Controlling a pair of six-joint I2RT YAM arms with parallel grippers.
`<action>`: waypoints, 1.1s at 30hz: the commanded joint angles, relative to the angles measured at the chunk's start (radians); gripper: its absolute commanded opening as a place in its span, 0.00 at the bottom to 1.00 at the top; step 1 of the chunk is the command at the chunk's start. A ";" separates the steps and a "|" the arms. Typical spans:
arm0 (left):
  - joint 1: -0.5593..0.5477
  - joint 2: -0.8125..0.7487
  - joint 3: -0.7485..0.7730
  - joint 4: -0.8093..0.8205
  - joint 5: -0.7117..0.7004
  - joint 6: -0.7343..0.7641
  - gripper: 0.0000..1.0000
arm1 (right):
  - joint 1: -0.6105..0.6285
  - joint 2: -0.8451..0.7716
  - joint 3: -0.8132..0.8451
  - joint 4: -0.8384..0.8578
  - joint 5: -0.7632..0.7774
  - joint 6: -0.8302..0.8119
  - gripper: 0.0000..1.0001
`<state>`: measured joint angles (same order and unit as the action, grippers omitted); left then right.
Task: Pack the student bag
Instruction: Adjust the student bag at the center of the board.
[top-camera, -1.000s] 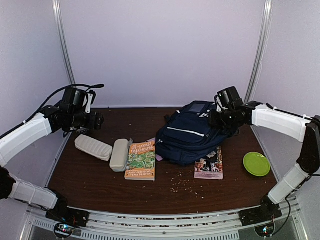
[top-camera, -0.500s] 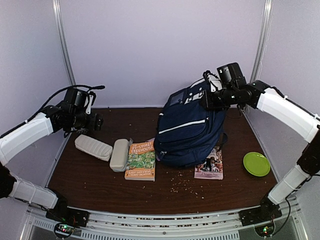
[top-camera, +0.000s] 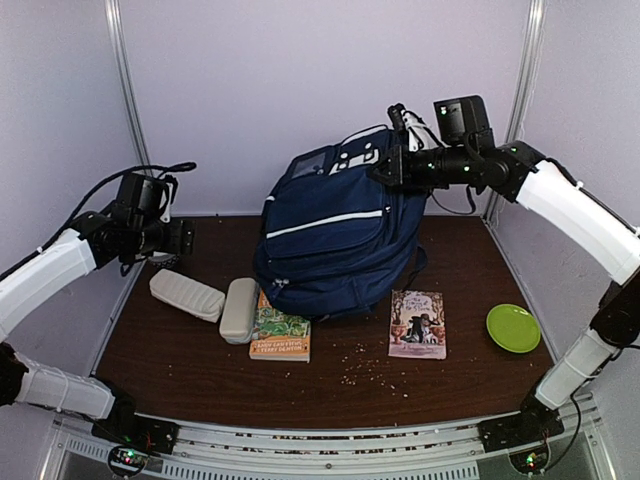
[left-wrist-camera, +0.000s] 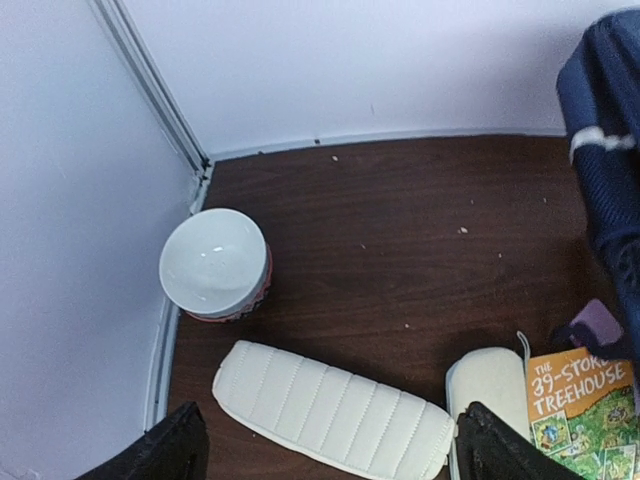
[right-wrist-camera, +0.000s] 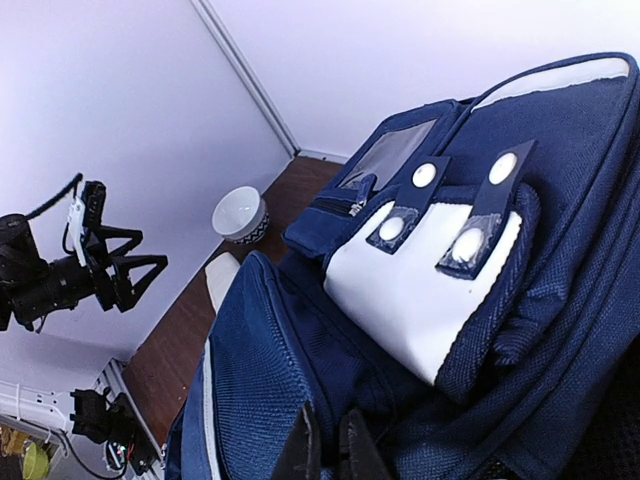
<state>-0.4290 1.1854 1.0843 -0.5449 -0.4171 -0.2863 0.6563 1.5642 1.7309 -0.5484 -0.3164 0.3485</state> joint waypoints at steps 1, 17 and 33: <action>0.002 -0.095 -0.042 0.095 -0.094 -0.027 0.88 | 0.022 0.034 0.032 0.253 -0.134 0.015 0.00; 0.001 -0.046 -0.029 0.093 -0.009 -0.007 0.89 | -0.063 0.306 0.047 -0.106 0.370 -0.084 0.17; -0.061 0.009 -0.026 0.132 0.326 0.012 0.88 | 0.127 -0.234 -0.788 0.288 0.390 0.455 0.78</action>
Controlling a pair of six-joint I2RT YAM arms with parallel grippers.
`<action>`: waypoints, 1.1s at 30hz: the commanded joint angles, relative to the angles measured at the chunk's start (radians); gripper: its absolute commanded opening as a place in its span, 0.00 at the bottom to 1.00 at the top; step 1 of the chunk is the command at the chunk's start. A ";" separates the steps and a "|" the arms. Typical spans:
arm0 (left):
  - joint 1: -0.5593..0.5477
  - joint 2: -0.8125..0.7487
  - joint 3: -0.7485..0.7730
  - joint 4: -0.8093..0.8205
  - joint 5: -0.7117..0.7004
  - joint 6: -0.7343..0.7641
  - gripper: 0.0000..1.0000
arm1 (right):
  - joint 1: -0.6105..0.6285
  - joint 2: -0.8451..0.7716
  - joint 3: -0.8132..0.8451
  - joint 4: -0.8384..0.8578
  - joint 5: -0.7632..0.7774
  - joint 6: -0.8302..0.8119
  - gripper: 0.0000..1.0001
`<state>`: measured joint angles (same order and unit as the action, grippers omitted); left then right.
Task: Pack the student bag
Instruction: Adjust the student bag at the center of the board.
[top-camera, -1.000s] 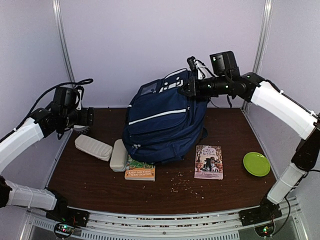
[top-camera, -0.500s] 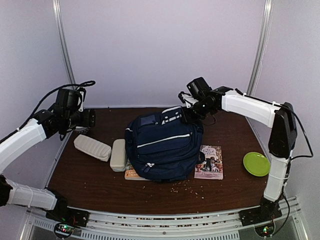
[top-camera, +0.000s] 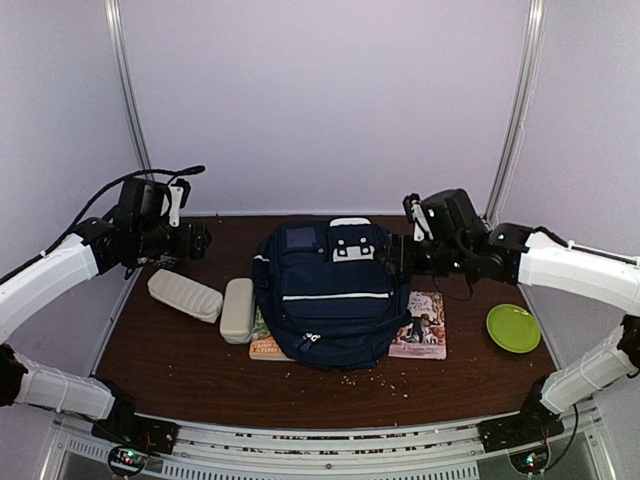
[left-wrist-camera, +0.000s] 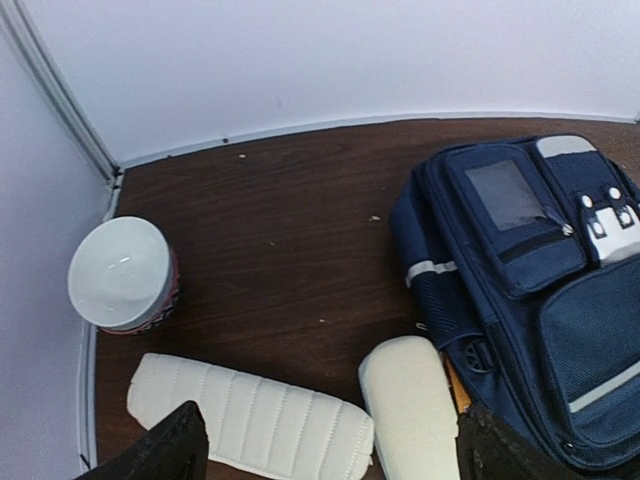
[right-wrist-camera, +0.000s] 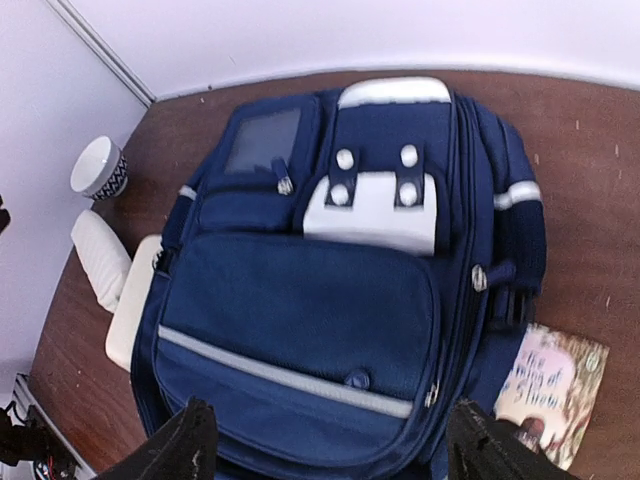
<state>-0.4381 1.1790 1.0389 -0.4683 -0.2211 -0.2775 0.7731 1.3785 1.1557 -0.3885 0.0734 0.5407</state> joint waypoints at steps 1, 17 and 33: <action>-0.082 0.027 0.031 0.044 0.116 -0.019 0.88 | 0.013 -0.063 -0.257 0.148 -0.004 0.308 0.78; -0.192 0.058 -0.098 0.079 0.177 -0.283 0.85 | -0.072 0.104 -0.360 0.312 -0.166 0.478 0.37; -0.346 0.171 -0.045 0.157 0.301 -0.240 0.82 | -0.273 0.043 -0.098 0.071 -0.086 0.203 0.16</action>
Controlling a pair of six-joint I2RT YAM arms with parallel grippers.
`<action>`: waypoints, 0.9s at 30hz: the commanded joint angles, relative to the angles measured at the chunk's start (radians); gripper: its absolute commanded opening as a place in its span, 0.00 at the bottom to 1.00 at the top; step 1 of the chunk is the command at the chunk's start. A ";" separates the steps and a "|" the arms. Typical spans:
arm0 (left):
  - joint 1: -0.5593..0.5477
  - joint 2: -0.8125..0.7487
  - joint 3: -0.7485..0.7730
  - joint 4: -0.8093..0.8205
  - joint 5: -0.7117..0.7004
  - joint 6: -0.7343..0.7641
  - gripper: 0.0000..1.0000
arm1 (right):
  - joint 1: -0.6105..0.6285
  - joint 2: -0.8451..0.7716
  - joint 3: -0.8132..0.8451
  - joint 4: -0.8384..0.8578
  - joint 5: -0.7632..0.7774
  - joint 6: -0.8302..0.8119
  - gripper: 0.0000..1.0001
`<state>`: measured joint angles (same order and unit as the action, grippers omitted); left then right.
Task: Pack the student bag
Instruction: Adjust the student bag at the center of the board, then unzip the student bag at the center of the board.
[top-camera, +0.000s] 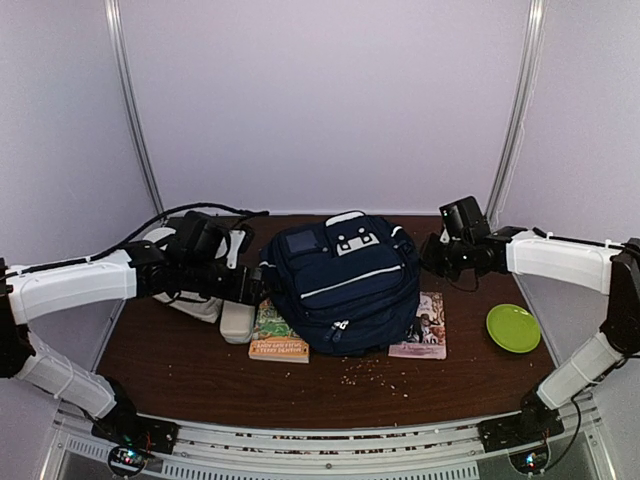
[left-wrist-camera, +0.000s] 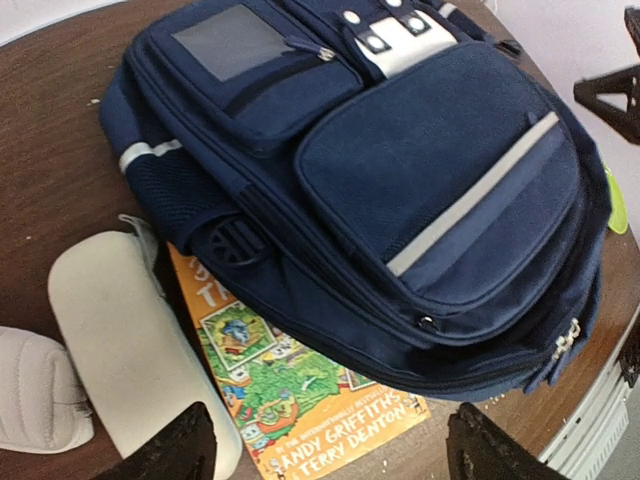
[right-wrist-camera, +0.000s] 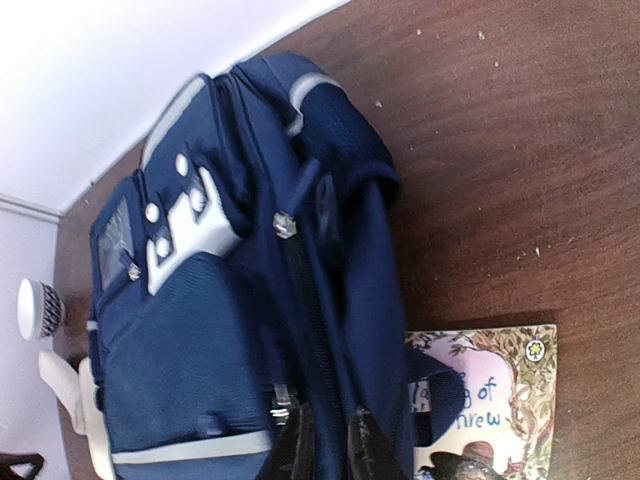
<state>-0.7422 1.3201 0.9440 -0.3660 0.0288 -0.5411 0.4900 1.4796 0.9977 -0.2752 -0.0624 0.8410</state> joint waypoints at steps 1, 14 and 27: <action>-0.056 0.037 0.051 0.054 0.057 0.024 0.82 | 0.027 -0.077 0.053 -0.039 0.051 -0.111 0.27; -0.244 0.179 0.111 0.062 0.040 -0.056 0.75 | 0.385 -0.251 -0.201 0.157 0.088 -0.089 0.50; -0.325 0.203 -0.072 0.320 -0.008 -0.203 0.58 | 0.562 -0.244 -0.506 0.659 0.097 0.046 0.48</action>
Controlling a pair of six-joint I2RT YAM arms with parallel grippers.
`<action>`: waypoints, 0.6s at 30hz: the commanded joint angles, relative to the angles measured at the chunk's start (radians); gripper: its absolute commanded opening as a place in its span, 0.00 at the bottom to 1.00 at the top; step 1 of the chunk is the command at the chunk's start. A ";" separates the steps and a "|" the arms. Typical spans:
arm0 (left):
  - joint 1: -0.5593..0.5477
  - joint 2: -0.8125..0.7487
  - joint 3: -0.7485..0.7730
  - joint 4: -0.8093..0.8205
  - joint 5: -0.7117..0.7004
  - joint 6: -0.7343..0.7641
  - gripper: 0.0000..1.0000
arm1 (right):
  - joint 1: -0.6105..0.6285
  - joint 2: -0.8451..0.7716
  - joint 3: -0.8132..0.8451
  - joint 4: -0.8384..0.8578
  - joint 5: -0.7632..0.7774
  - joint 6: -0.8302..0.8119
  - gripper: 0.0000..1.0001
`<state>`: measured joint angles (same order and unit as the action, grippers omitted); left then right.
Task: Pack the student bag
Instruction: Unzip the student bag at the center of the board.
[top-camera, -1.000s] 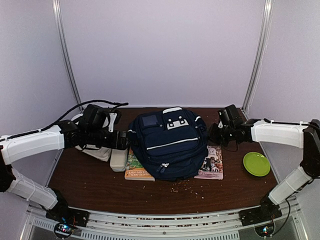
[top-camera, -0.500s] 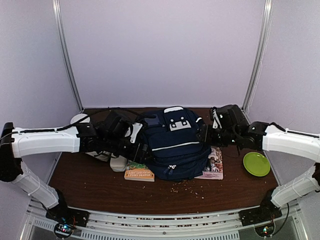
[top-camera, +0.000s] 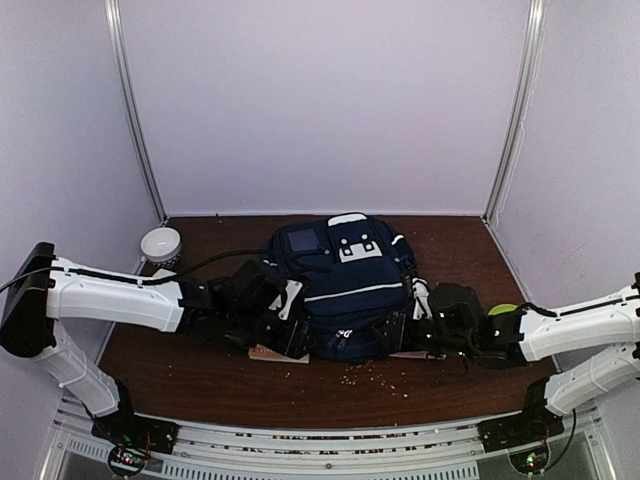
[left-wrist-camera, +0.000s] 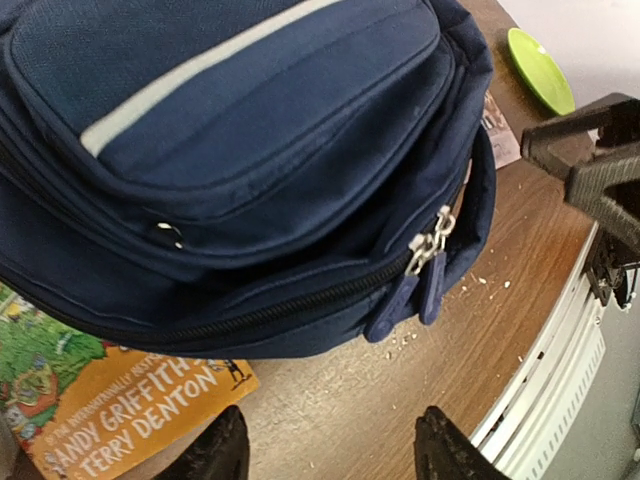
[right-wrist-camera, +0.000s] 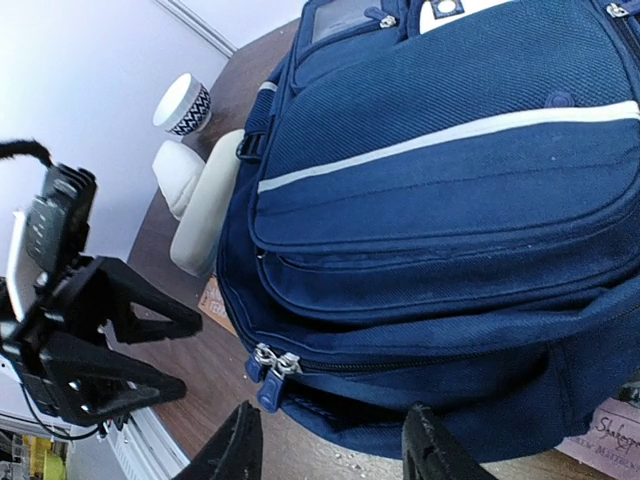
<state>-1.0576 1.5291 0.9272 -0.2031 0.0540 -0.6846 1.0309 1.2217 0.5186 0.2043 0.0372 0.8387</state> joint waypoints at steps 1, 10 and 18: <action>-0.010 -0.008 -0.068 0.188 -0.027 -0.069 0.58 | 0.028 0.018 -0.027 0.189 -0.003 0.048 0.48; -0.032 0.066 0.022 0.192 -0.004 -0.053 0.55 | 0.047 -0.068 -0.087 0.114 0.106 0.074 0.49; -0.031 0.146 0.105 0.128 0.002 -0.029 0.50 | 0.048 -0.168 -0.140 0.072 0.128 0.072 0.48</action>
<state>-1.0866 1.6478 0.9890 -0.0662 0.0486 -0.7338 1.0756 1.0893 0.4026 0.2947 0.1234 0.9031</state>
